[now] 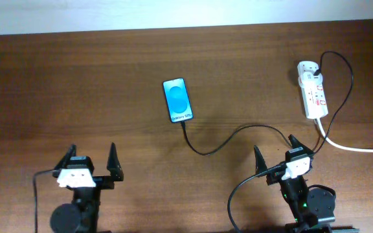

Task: Plug charger to phone and switch on socket

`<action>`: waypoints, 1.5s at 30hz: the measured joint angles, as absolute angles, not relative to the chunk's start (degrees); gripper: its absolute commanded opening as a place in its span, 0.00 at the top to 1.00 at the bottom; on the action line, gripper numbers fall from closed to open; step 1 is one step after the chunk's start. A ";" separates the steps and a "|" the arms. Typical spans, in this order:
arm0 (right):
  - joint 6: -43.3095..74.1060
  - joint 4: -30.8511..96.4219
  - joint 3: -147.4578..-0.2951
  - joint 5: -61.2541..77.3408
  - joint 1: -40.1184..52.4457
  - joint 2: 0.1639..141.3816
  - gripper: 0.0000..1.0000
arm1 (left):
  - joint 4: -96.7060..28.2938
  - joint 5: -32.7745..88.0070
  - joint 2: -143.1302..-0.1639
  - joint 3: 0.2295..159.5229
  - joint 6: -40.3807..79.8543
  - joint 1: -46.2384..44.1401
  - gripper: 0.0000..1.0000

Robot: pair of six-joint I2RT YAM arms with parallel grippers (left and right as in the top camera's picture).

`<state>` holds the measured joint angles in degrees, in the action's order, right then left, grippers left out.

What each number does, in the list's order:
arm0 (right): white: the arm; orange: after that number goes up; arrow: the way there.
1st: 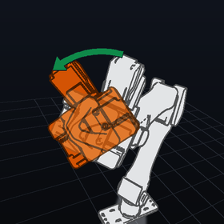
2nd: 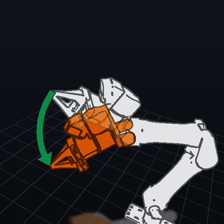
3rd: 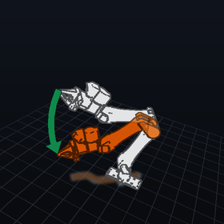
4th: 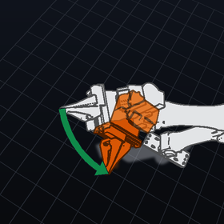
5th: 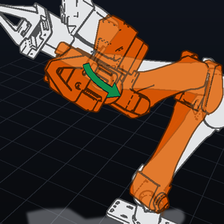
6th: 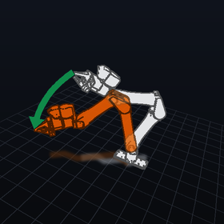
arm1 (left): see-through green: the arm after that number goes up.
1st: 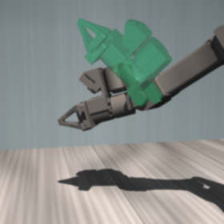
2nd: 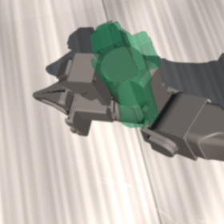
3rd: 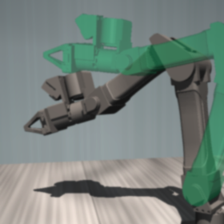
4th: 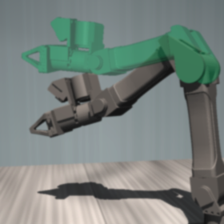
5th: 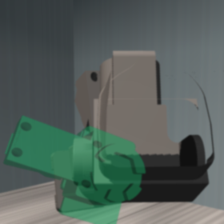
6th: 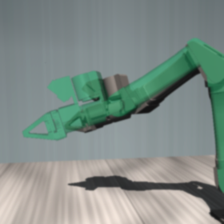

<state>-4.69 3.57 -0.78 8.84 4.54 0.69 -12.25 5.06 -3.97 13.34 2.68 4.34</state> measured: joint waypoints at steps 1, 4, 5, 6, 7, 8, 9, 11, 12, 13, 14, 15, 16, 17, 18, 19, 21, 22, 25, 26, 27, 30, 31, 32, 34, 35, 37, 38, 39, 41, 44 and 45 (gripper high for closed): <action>-4.67 3.53 -0.78 8.84 4.54 0.69 0.02 | -10.92 5.08 -1.91 10.41 2.87 4.60 0.01; -4.67 3.55 -0.78 8.84 4.54 0.69 0.02 | -4.64 4.91 -0.91 4.62 3.07 5.61 0.01; -4.71 3.55 -0.78 8.84 4.54 0.69 0.02 | -0.58 4.56 -0.86 2.57 3.09 5.82 0.01; -4.67 3.55 -0.78 8.84 4.54 0.69 0.02 | 0.23 4.23 -0.80 1.69 3.09 5.80 0.01; -4.67 3.57 -0.78 8.84 4.54 0.69 0.01 | 0.21 3.99 -0.80 1.04 3.09 5.80 0.01; -4.67 3.57 -0.78 8.84 4.54 0.69 0.02 | -0.71 3.44 -0.78 0.84 3.09 5.80 0.01; -4.69 3.57 -0.78 8.84 4.54 0.69 0.02 | -3.55 2.90 -0.69 0.93 3.11 5.80 0.01; -4.69 3.57 -0.78 8.84 4.54 0.69 0.02 | -4.43 2.37 -0.67 0.78 3.09 5.80 0.01; -4.67 3.55 -0.78 8.84 4.54 0.69 0.02 | -4.47 2.07 -0.67 0.78 3.07 5.80 0.01; -4.67 3.57 -0.78 8.84 4.54 0.69 0.02 | -4.47 1.87 -0.67 0.78 3.05 5.80 0.01; -4.69 3.57 -0.78 8.84 4.54 0.69 0.02 | -4.47 1.87 -0.67 0.78 3.05 5.80 0.01; -4.69 3.55 -0.78 8.84 4.54 0.69 0.02 | -4.47 1.87 -0.67 0.78 3.05 5.80 0.01; -4.67 3.57 -0.78 8.84 4.54 0.69 0.02 | -4.47 1.85 -0.69 0.78 3.05 5.80 0.01; -4.67 3.57 -0.78 8.84 4.54 0.69 0.02 | -4.47 1.87 -0.67 0.78 3.05 5.80 0.01; -4.69 3.57 -0.78 8.84 4.54 0.69 0.02 | -4.47 1.85 -0.67 0.78 3.05 5.80 0.01; -4.67 3.57 -0.78 8.84 4.54 0.69 0.02 | -4.47 1.85 -0.67 0.78 3.05 5.80 0.01; -4.67 3.55 -0.78 8.84 4.54 0.69 0.02 | -4.49 1.85 -0.67 0.78 3.05 5.80 0.01; -4.69 3.57 -0.78 8.84 4.54 0.69 0.02 | -4.47 1.85 -0.67 0.78 3.05 5.80 0.01; -4.67 3.57 -0.78 8.84 4.54 0.69 0.02 | -4.47 1.85 -0.67 0.78 3.05 5.80 0.01; -4.67 3.57 -0.78 8.84 4.54 0.69 0.02 | -4.47 1.85 -0.67 0.78 3.05 5.80 0.01; -4.64 3.57 -0.78 8.84 4.54 0.69 0.02 | -4.47 1.85 -0.67 0.78 3.05 5.80 0.01; -4.69 3.55 -0.78 8.84 4.54 0.69 0.02 | -4.49 1.85 -0.69 0.78 3.05 5.80 0.01; -4.67 3.57 -0.78 8.84 4.54 0.69 0.02 | -4.47 1.85 -0.67 0.78 3.05 5.80 0.01; -4.67 3.57 -0.78 8.84 4.54 0.69 0.02 | -4.49 1.85 -0.67 0.78 3.05 5.80 0.01; -4.69 3.55 -0.78 8.84 4.54 0.69 0.02 | -4.47 1.85 -0.69 0.78 3.05 5.80 0.01; -4.69 3.57 -0.78 8.84 4.54 0.69 0.02 | -4.47 1.85 -0.67 0.78 3.05 5.80 0.01; -4.67 3.57 -0.78 8.84 4.54 0.69 0.02 | -4.47 1.85 -0.69 0.78 3.05 5.80 0.01; -4.69 3.55 -0.78 8.84 4.54 0.69 0.02 | -4.47 1.85 -0.67 0.78 3.05 5.80 0.01; -4.67 3.57 -0.78 8.84 4.54 0.69 0.02 | -4.47 1.85 -0.67 0.78 3.05 5.80 0.01; -4.67 3.57 -0.78 8.84 4.54 0.69 0.02 | -4.47 1.85 -0.67 0.78 3.05 5.80 0.01; -4.67 3.57 -0.78 8.84 4.54 0.69 0.02 | -4.49 1.85 -0.69 0.78 3.05 5.80 0.01; -4.67 3.57 -0.78 8.84 4.54 0.69 0.02 | -4.49 1.85 -0.69 0.78 3.05 5.80 0.01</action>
